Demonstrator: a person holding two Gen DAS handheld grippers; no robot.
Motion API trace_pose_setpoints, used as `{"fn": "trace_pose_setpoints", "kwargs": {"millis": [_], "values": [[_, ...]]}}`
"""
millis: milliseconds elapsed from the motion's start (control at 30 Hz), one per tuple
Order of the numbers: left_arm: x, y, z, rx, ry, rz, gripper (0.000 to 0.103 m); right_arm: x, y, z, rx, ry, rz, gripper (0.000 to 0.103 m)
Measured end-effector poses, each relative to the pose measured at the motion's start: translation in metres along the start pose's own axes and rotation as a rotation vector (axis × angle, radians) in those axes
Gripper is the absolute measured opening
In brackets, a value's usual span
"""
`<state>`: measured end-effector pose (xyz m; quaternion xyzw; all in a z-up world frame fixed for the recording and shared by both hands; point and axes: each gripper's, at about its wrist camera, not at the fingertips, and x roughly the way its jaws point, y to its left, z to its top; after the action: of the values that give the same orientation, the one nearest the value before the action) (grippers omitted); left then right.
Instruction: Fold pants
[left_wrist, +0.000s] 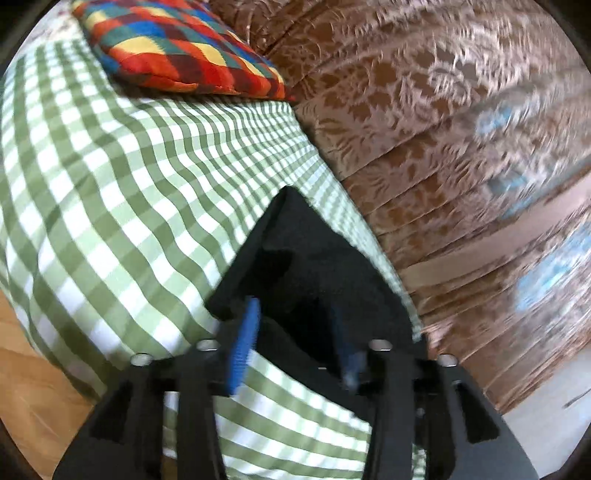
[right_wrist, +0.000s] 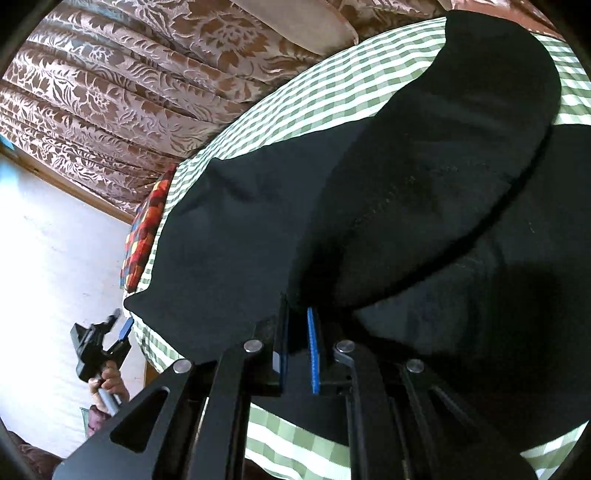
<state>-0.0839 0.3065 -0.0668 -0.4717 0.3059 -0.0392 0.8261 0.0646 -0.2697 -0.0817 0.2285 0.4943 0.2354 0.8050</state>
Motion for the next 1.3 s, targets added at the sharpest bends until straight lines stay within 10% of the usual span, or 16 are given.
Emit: {"fn": "trace_pose_setpoints", "kwargs": {"millis": [233, 400, 500, 733, 1000, 1300], "values": [[0.015, -0.021, 0.000, -0.078, 0.056, -0.089, 0.057, -0.004, -0.006, -0.004, 0.003, -0.004, 0.013, 0.007], [0.052, -0.025, 0.006, -0.139, 0.133, 0.052, 0.058, -0.002, -0.006, -0.001, 0.005, -0.008, 0.018, 0.007], [0.072, -0.041, 0.010, -0.072, 0.157, 0.198, 0.007, -0.002, -0.003, 0.002, -0.003, -0.013, 0.008, 0.008], [0.053, -0.131, 0.036, 0.314, -0.051, 0.001, 0.005, -0.037, 0.023, 0.012, -0.076, -0.115, 0.063, 0.007], [0.064, -0.041, -0.002, 0.206, 0.119, 0.127, 0.005, -0.021, -0.003, -0.034, -0.064, 0.004, -0.023, 0.006], [0.062, -0.008, -0.014, 0.041, 0.145, 0.101, 0.015, -0.029, 0.006, -0.035, -0.109, -0.021, -0.050, 0.006]]}}
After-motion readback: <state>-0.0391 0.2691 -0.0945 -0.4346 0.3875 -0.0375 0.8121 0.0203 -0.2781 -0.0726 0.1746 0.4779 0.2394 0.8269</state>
